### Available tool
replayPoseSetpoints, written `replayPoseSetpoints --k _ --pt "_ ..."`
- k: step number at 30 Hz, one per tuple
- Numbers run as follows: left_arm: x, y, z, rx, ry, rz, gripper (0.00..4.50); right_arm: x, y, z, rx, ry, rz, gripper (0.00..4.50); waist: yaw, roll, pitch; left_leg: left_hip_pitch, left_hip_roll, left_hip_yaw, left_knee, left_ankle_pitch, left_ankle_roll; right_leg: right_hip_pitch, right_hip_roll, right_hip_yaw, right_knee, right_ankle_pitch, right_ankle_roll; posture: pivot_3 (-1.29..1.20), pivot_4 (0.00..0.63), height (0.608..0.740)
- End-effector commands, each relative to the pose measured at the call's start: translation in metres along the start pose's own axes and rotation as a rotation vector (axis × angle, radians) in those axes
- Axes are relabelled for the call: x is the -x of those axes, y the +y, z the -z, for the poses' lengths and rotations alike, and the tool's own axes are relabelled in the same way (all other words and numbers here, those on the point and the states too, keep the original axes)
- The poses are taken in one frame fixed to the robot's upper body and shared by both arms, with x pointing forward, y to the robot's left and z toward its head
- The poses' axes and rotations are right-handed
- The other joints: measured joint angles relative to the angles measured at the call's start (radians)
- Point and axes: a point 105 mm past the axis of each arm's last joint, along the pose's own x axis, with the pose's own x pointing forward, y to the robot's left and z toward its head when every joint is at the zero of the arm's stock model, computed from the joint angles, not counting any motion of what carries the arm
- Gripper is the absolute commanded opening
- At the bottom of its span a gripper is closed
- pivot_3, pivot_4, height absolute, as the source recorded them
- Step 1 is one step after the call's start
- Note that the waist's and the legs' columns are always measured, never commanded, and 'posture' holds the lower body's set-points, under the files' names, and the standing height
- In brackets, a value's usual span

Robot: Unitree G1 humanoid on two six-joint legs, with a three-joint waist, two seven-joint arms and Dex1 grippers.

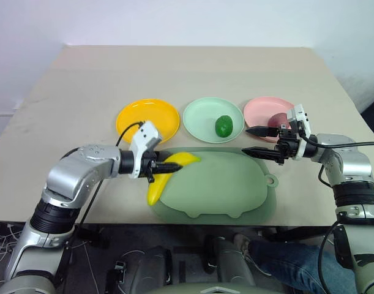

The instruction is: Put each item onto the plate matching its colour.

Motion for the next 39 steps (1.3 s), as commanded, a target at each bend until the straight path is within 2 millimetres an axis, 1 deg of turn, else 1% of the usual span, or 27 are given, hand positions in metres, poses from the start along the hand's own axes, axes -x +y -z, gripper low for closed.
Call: replayPoseSetpoints --k 1,4,5,6,7,9,12,13,14,16,18,21,23,24,26,28,31,33,34,36,38,39 --pt "0.014 0.038 -0.01 -0.003 -0.042 -0.169 1.7 0.001 -0.003 -0.012 0.029 -0.04 0.013 4.5 -0.002 0.0 0.0 0.0 0.0 0.0 0.0 0.0 0.0 0.0 0.0 0.0 0.0 0.0 0.0 0.0 0.15 0.74" --pt "0.019 0.075 -0.016 -0.032 -0.069 -0.369 1.7 -0.001 -0.004 -0.012 0.036 -0.043 0.018 4.5 -0.002 0.0 0.0 -0.001 0.0 0.0 0.0 0.0 0.0 0.0 0.0 0.0 0.0 0.0 0.0 0.0 0.15 0.74" --pt "0.02 0.085 -0.016 -0.049 -0.071 -0.426 1.7 -0.001 -0.004 -0.012 0.03 -0.045 0.017 4.5 -0.001 0.0 0.0 0.0 0.0 0.001 0.0 0.0 -0.001 0.0 0.0 0.0 0.0 0.0 0.0 0.0 0.15 0.74" --pt "0.021 0.091 -0.016 -0.028 -0.075 -0.456 1.7 -0.002 -0.004 -0.013 0.028 -0.046 0.015 4.5 0.0 0.0 0.0 0.0 0.0 0.0 0.0 0.0 -0.001 0.0 0.0 0.0 0.0 0.0 0.0 0.0 0.15 0.74" --pt "0.02 0.094 -0.016 -0.007 -0.089 -0.46 1.7 -0.003 -0.004 -0.013 0.028 -0.047 0.015 4.5 0.0 0.0 0.0 -0.001 0.0 0.0 0.0 0.0 -0.001 0.0 0.0 0.0 0.0 0.0 0.0 0.0 0.15 0.74" --pt "0.016 0.092 -0.022 -0.057 -0.108 -0.45 1.7 -0.004 -0.003 -0.01 0.02 -0.04 0.008 4.5 -0.001 0.0 0.0 -0.001 0.0 0.001 0.0 0.002 -0.004 0.0 0.0 0.0 0.001 0.0 0.0 0.0 0.15 0.74" --pt "0.013 0.093 -0.022 -0.045 -0.109 -0.457 1.7 -0.004 -0.003 -0.009 0.026 -0.036 0.009 4.5 0.0 0.0 0.0 -0.002 0.0 0.001 0.0 0.003 -0.005 0.0 0.0 0.0 0.001 0.0 0.0 0.0 0.15 0.74" --pt "0.014 0.098 -0.023 -0.036 -0.123 -0.486 1.7 -0.004 -0.003 -0.01 0.023 -0.039 0.012 4.5 0.0 0.0 0.0 -0.002 0.0 0.001 0.0 0.003 -0.005 0.0 0.0 0.0 0.001 0.0 0.0 0.0 0.15 0.74" --pt "0.015 0.106 -0.02 0.02 -0.126 -0.517 1.7 -0.004 -0.004 -0.01 0.02 -0.04 0.013 4.5 0.0 0.0 0.0 -0.002 0.0 0.001 0.0 0.003 -0.005 0.0 0.0 0.0 0.001 0.0 0.0 0.0 0.15 0.74" --pt "0.015 0.115 -0.018 0.062 -0.132 -0.557 1.7 -0.005 -0.004 -0.009 0.019 -0.041 0.014 4.5 0.001 0.0 0.0 -0.002 0.0 0.001 0.0 0.002 -0.004 0.0 -0.001 -0.001 0.001 0.0 0.0 0.0 0.15 0.74" --pt "0.016 0.125 -0.026 0.122 -0.178 -0.574 1.7 -0.006 -0.003 -0.009 0.015 -0.043 0.016 4.5 -0.001 0.0 0.0 -0.001 0.0 0.001 0.0 0.002 -0.004 0.0 -0.001 -0.001 0.001 0.0 0.0 0.0 0.15 0.74" --pt "0.021 0.138 -0.034 0.114 -0.189 -0.628 1.7 -0.006 -0.003 -0.007 0.011 -0.04 0.018 4.5 -0.002 0.0 0.0 -0.001 0.0 0.001 0.0 0.002 -0.004 0.0 0.0 -0.001 0.002 0.0 0.0 0.0 0.15 0.74" --pt "0.026 0.15 -0.032 0.156 -0.188 -0.682 1.7 -0.007 -0.004 -0.007 0.015 -0.039 0.024 4.5 -0.002 0.0 0.0 -0.001 0.0 0.001 0.0 0.003 -0.005 0.0 -0.001 -0.001 0.002 0.0 0.0 0.0 0.15 0.74" --pt "0.027 0.153 -0.032 0.162 -0.194 -0.691 1.7 -0.007 -0.004 -0.007 0.014 -0.041 0.028 4.5 -0.002 0.0 0.0 -0.002 0.0 0.001 0.0 0.003 -0.005 0.0 0.0 -0.001 0.001 0.0 0.0 0.0 0.15 0.74" --pt "0.022 0.152 -0.032 0.182 -0.2 -0.66 1.7 -0.007 -0.004 -0.007 0.013 -0.043 0.027 4.5 -0.002 0.0 0.0 -0.001 0.0 0.002 0.0 0.003 -0.005 -0.001 -0.001 -0.001 0.002 0.0 0.0 0.0 0.15 0.74" --pt "0.018 0.154 -0.026 0.183 -0.169 -0.668 1.7 -0.007 -0.004 -0.007 0.01 -0.048 0.027 4.5 -0.002 0.0 0.0 -0.002 0.0 0.003 0.0 0.003 -0.005 -0.001 -0.001 -0.001 0.002 0.0 0.0 0.0 0.15 0.74" --pt "0.015 0.157 -0.024 0.233 -0.194 -0.664 1.7 -0.007 -0.004 -0.007 0.008 -0.044 0.032 4.5 -0.001 0.0 0.0 -0.002 0.0 0.004 0.0 0.003 -0.005 -0.001 -0.001 -0.002 0.002 0.0 0.0 0.0 0.15 0.74" --pt "0.01 0.156 -0.022 0.247 -0.183 -0.646 2.43 -0.007 -0.003 -0.006 0.008 -0.042 0.031 4.5 -0.001 -0.001 0.0 -0.002 0.0 0.004 0.0 0.003 -0.005 -0.001 -0.001 -0.002 0.002 0.0 0.001 0.0 0.15 0.74" --pt "0.008 0.155 -0.021 0.242 -0.175 -0.639 2.7 -0.007 -0.003 -0.006 0.007 -0.043 0.03 4.5 -0.002 -0.001 0.0 -0.002 0.0 0.004 0.0 0.003 -0.005 -0.001 -0.001 -0.002 0.002 0.0 0.0 0.0 0.15 0.74" --pt "0.004 0.154 -0.022 0.289 -0.202 -0.611 3.35 -0.007 -0.003 -0.006 0.009 -0.046 0.029 4.5 -0.002 -0.001 0.0 -0.002 0.0 0.004 0.0 0.003 -0.005 -0.001 -0.001 -0.002 0.002 0.0 0.001 0.0 0.15 0.74" --pt "0.005 0.156 -0.024 0.25 -0.191 -0.623 4.12 -0.007 -0.003 -0.007 0.01 -0.045 0.032 4.5 -0.003 -0.001 0.0 -0.002 0.0 0.004 0.0 0.003 -0.005 -0.001 -0.001 -0.002 0.002 0.0 0.001 0.0 0.15 0.74" --pt "0.009 0.159 -0.027 0.243 -0.198 -0.641 4.43 -0.007 -0.003 -0.007 0.008 -0.044 0.033 4.5 -0.003 -0.001 0.0 -0.002 0.0 0.004 0.0 0.003 -0.005 -0.001 -0.001 -0.002 0.002 0.0 0.001 0.0 0.15 0.74"
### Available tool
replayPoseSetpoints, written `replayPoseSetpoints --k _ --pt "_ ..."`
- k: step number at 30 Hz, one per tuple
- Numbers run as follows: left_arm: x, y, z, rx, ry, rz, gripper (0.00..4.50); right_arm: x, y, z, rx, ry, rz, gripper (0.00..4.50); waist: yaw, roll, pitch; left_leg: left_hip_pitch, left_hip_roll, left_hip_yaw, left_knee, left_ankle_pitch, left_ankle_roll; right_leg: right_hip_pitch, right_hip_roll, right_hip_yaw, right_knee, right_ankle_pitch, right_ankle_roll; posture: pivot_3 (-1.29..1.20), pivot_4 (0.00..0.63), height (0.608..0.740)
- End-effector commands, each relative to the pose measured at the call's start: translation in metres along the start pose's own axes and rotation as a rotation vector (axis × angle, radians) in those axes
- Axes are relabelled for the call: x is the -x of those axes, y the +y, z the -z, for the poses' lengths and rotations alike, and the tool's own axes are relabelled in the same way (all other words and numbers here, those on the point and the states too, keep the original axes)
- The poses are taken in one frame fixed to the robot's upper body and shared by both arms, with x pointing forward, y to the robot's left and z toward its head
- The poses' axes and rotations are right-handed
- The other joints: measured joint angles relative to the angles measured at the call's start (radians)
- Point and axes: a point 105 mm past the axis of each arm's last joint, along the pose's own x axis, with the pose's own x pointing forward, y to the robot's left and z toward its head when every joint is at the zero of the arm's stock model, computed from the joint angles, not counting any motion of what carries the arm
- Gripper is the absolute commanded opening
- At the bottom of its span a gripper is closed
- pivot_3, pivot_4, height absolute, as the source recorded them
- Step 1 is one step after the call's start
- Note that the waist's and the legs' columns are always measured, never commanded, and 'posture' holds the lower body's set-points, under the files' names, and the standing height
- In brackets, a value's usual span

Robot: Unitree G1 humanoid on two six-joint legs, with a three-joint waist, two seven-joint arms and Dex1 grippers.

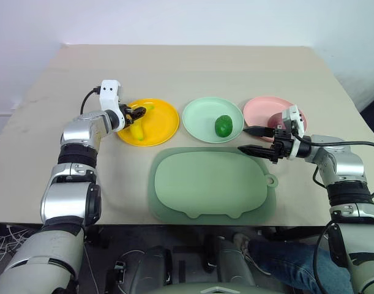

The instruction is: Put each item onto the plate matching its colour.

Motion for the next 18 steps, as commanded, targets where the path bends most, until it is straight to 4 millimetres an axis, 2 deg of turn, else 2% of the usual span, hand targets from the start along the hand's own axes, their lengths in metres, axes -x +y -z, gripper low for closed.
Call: replayPoseSetpoints --k 1,5,7,9,12,15,16,18 --pt "0.006 0.005 -0.03 -0.036 -0.092 -0.023 4.47 0.001 0.002 -0.013 0.039 -0.031 -0.004 4.5 0.0 0.0 0.0 0.0 0.0 0.0 0.0 0.0 0.0 0.0 0.0 0.0 0.0 0.0 0.0 0.0 0.15 0.74" --pt "0.012 -0.004 -0.042 -0.115 -0.123 0.056 4.47 0.001 0.001 -0.011 0.037 -0.03 0.001 4.5 -0.001 0.0 0.0 0.0 0.0 0.0 0.0 0.0 0.0 -0.001 0.0 0.0 0.0 0.0 0.0 0.0 0.15 0.74" --pt "0.018 -0.013 -0.05 -0.072 -0.172 0.137 4.47 0.0 0.002 -0.011 0.034 -0.028 -0.003 4.5 -0.001 0.0 0.0 -0.001 0.0 0.0 0.0 0.0 0.0 -0.001 0.0 0.0 0.0 0.0 0.0 0.0 0.15 0.74" --pt "0.025 -0.018 -0.056 -0.146 -0.232 0.172 4.47 0.0 0.001 -0.011 0.04 -0.028 0.002 4.5 0.0 0.0 0.0 -0.001 0.0 0.0 0.0 0.0 0.0 -0.001 0.0 0.0 0.0 0.0 0.0 0.0 0.15 0.74" --pt "0.041 -0.037 -0.052 -0.13 -0.217 0.346 4.47 0.0 0.001 -0.014 0.041 -0.035 -0.001 4.5 -0.002 0.0 0.0 -0.001 0.001 0.001 0.0 0.0 0.0 -0.001 0.0 0.0 0.0 0.0 0.0 0.0 0.15 0.74" --pt "0.072 -0.057 -0.047 -0.173 -0.217 0.525 4.47 -0.002 0.002 -0.014 0.046 -0.031 -0.006 4.5 -0.005 0.0 0.0 -0.001 0.001 0.001 0.0 0.0 -0.001 -0.002 0.0 0.0 0.0 0.0 0.0 0.0 0.15 0.74" --pt "0.083 -0.063 -0.043 -0.249 -0.22 0.575 4.47 -0.002 0.001 -0.014 0.049 -0.031 -0.005 4.5 -0.005 0.0 0.0 -0.001 0.001 0.001 0.0 0.0 -0.001 -0.002 0.0 0.0 0.0 0.0 0.0 0.0 0.15 0.74" --pt "0.102 -0.071 -0.024 -0.315 -0.168 0.671 4.47 -0.004 0.001 -0.015 0.053 -0.033 -0.005 4.5 -0.007 0.0 0.0 -0.001 0.002 0.0 0.0 0.0 -0.001 -0.002 0.001 0.001 0.0 0.0 0.0 0.0 0.15 0.74"
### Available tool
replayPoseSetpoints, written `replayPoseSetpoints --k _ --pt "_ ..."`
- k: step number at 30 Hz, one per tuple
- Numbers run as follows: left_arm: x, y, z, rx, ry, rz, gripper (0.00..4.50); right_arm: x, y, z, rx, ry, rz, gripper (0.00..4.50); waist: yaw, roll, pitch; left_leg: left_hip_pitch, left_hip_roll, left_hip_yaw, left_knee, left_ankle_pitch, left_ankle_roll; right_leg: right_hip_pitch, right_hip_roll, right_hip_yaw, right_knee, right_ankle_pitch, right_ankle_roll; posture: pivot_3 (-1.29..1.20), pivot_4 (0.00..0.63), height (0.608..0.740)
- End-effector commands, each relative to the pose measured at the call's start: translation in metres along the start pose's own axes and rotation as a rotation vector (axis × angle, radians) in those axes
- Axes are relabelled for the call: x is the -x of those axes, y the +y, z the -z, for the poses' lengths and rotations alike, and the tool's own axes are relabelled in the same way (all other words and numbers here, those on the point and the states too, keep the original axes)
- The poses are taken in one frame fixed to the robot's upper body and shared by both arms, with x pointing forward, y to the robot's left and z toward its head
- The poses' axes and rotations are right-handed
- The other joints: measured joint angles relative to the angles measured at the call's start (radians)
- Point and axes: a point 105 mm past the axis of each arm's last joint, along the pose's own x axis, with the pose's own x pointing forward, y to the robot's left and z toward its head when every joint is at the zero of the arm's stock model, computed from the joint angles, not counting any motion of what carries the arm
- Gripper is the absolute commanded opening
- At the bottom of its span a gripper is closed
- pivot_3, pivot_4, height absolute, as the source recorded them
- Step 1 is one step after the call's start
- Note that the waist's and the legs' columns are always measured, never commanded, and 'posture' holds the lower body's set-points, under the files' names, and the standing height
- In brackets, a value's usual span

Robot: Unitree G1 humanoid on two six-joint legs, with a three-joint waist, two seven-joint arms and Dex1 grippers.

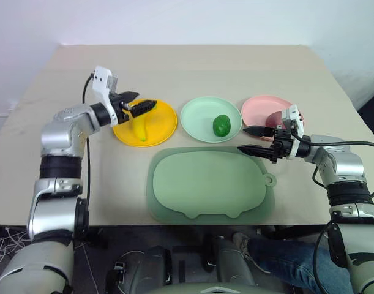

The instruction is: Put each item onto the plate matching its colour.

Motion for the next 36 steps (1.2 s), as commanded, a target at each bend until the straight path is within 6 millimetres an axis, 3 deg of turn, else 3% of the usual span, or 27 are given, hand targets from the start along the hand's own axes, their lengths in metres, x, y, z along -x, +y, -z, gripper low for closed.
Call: replayPoseSetpoints --k 1,4,6,18,36 --pt "0.02 -0.037 -0.003 -0.124 0.023 0.189 4.47 -0.002 0.0 -0.015 0.049 -0.033 -0.008 4.5 0.001 0.0 0.0 0.0 0.0 0.0 0.0 0.0 0.0 0.0 0.0 0.0 0.0 0.0 0.0 0.0 0.15 0.74" --pt "0.034 -0.052 0.007 -0.311 -0.028 0.245 4.47 -0.007 0.001 -0.016 0.053 -0.038 -0.017 4.5 0.007 0.0 0.0 0.002 0.0 -0.001 0.0 0.0 0.0 0.001 -0.001 0.001 -0.001 0.0 0.0 0.0 0.15 0.74" --pt "0.032 -0.057 0.018 -0.337 -0.039 0.24 4.47 -0.009 0.001 -0.016 0.059 -0.037 -0.018 4.5 0.012 0.0 0.0 0.001 0.0 -0.002 0.001 -0.001 0.001 0.001 -0.001 0.001 -0.002 0.0 0.0 0.0 0.15 0.74" --pt "-0.018 -0.099 0.036 -0.268 -0.145 0.332 4.47 -0.019 0.003 -0.025 0.06 -0.083 -0.025 4.5 0.028 0.0 0.0 0.002 -0.001 -0.001 0.001 -0.003 0.005 0.001 -0.001 0.001 -0.002 0.0 0.0 0.0 0.15 0.74" --pt "-0.014 -0.08 0.029 -0.32 -0.142 0.265 4.47 -0.024 -0.003 -0.024 0.052 -0.09 -0.029 4.5 0.027 0.0 0.0 0.001 -0.001 -0.002 0.001 -0.004 0.007 0.001 0.0 0.001 -0.002 0.0 0.0 0.0 0.15 0.74"
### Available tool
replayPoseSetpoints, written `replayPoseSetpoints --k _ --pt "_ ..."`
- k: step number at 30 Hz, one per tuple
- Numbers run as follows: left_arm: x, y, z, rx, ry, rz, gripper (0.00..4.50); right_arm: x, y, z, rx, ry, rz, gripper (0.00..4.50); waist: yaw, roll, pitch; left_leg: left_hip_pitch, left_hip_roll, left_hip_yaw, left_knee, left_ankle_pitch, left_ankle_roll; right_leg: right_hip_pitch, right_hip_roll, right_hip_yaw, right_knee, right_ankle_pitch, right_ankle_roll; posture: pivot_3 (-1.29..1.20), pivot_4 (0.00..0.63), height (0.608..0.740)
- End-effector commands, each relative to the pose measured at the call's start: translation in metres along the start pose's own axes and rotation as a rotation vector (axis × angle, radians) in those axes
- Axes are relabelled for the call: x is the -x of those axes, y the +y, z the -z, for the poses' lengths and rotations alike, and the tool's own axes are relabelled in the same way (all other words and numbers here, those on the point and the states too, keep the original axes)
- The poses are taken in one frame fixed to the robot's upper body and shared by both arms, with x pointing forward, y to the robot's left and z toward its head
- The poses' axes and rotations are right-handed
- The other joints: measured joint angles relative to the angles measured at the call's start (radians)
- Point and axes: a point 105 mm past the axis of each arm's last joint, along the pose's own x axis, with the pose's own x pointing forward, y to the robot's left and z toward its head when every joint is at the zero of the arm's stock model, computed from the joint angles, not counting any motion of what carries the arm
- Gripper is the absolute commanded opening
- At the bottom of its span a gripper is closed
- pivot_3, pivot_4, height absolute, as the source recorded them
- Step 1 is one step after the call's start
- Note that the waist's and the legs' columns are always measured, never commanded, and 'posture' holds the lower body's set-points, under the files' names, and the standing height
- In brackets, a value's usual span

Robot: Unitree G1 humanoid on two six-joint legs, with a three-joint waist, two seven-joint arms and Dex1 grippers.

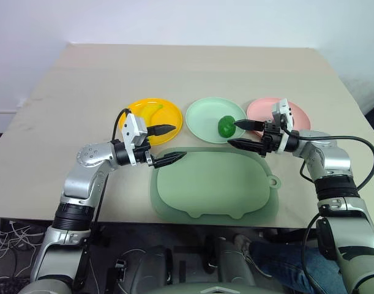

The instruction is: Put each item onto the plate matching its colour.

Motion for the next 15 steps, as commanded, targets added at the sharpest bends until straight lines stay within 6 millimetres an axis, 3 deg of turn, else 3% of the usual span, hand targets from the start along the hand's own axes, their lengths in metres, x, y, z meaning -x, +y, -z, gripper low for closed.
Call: replayPoseSetpoints --k 1,5,15 --pt "0.003 0.005 -0.014 -0.053 -0.019 -0.007 4.47 -0.004 -0.001 -0.015 0.056 -0.035 -0.013 4.5 -0.001 0.0 0.0 0.0 0.0 0.0 0.0 0.0 0.0 0.0 0.0 0.0 0.0 0.0 0.0 0.0 0.15 0.74" --pt "0.006 0.006 -0.011 -0.039 -0.008 0.021 4.47 -0.002 -0.001 -0.017 0.061 -0.036 -0.017 4.5 -0.002 0.0 0.0 0.0 0.0 0.0 0.0 0.0 0.0 0.0 0.0 0.0 0.0 0.0 0.0 0.0 0.15 0.74" --pt "0.036 0.006 -0.014 0.038 0.04 0.204 4.47 0.02 -0.005 -0.018 0.061 -0.008 0.029 4.5 -0.002 0.0 0.0 0.0 0.0 0.0 0.0 0.0 0.0 0.0 0.0 0.0 0.0 0.0 0.0 0.0 0.15 0.74"
